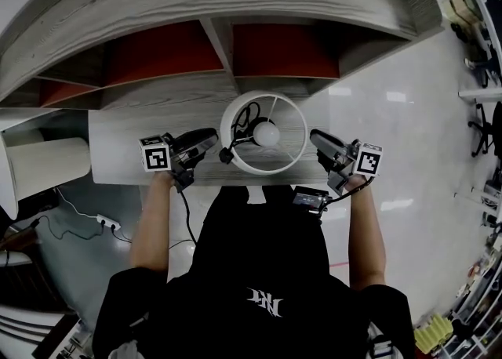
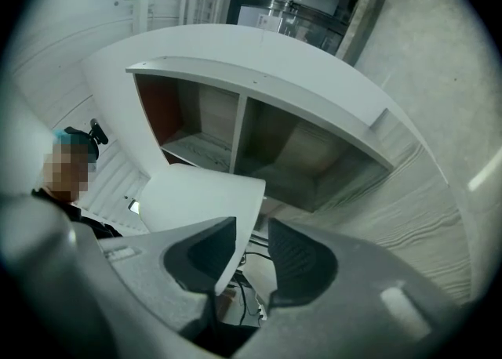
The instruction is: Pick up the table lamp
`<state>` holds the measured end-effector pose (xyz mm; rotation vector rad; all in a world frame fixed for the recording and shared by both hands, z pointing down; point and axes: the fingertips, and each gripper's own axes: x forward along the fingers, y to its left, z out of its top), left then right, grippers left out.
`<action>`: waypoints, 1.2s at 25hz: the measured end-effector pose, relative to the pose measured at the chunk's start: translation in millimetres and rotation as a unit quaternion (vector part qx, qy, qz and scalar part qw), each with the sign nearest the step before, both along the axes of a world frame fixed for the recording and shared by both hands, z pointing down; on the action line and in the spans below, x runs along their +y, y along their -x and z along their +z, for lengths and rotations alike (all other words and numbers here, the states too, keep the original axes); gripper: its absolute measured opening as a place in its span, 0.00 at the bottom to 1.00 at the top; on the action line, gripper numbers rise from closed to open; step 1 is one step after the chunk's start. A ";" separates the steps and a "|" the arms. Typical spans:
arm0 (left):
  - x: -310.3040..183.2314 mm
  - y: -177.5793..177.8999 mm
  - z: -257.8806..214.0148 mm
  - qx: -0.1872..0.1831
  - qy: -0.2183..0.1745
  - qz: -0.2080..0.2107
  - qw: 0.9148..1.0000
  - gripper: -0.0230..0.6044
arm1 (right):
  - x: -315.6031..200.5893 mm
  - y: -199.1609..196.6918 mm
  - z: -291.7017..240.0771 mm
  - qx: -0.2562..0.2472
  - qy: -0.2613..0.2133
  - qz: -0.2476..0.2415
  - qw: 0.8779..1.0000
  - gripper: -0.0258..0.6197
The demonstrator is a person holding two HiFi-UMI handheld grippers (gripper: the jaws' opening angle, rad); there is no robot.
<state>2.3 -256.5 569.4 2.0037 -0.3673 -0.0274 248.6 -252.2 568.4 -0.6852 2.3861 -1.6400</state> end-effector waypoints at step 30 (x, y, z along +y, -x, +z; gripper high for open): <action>11.1 -10.9 3.6 0.163 0.093 0.002 0.982 0.32 | 11.3 19.9 5.5 -0.173 0.072 -0.023 0.982 0.27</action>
